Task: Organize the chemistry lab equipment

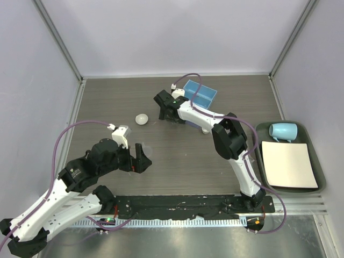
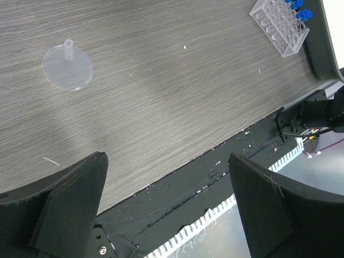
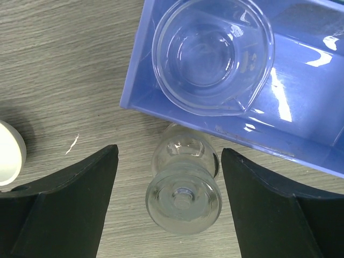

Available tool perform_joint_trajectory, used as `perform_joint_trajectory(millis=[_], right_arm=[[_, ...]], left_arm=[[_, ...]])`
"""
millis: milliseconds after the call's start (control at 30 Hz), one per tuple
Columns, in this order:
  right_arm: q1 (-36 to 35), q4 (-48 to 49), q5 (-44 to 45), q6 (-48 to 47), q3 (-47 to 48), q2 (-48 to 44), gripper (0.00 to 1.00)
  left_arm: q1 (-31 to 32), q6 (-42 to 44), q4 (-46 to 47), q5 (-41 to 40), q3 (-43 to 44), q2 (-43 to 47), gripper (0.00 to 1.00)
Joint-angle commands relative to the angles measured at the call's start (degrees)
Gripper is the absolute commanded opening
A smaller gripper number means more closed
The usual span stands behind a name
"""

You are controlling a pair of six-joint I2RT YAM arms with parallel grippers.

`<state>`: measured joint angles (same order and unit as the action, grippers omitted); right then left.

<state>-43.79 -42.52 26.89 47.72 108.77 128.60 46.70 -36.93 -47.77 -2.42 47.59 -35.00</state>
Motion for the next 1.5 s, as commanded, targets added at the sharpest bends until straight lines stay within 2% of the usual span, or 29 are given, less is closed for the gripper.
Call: perform_joint_trajectory(millis=[0,400,500,600,633,733,833,1133,1467], right_arm=[[0.1,-0.2,1.1,1.4,2.3,0.9,0.82],[0.1,-0.3,0.4,1.6,1.2,0.6,0.68],[0.1,-0.3,0.4,1.4,1.0,0.5,0.60],[0.1,-0.4,0.0,1.5,1.0,0.5,0.47],[0.1,-0.3,-0.1,1.4,0.9,0.4,0.40],[0.0,-0.4,-0.3,1.4,0.9,0.1,0.29],[-0.2,-0.2,-0.6,1.3,0.9,-0.9,0.24],[-3.5,-2.5,0.4,-0.9,5.4,-4.1,0.23],[-4.3,-4.5,2.0,-2.4,4.3,-14.7,0.22]], left_arm=[[-0.2,1.3,2.1,1.0,0.3,0.0,1.00],[-0.3,1.3,1.8,1.1,0.3,0.6,1.00],[-0.2,1.3,1.8,1.0,0.3,0.9,1.00],[-0.2,1.2,1.7,0.9,0.4,0.9,1.00],[-0.2,1.2,1.5,0.9,0.4,1.0,1.00],[-0.2,1.2,1.5,0.8,0.5,1.0,1.00],[-0.2,1.2,1.4,0.7,0.5,1.0,1.00],[-0.2,1.2,1.4,0.1,0.3,0.5,1.00],[-0.2,0.9,1.0,-0.6,0.4,0.2,1.00]])
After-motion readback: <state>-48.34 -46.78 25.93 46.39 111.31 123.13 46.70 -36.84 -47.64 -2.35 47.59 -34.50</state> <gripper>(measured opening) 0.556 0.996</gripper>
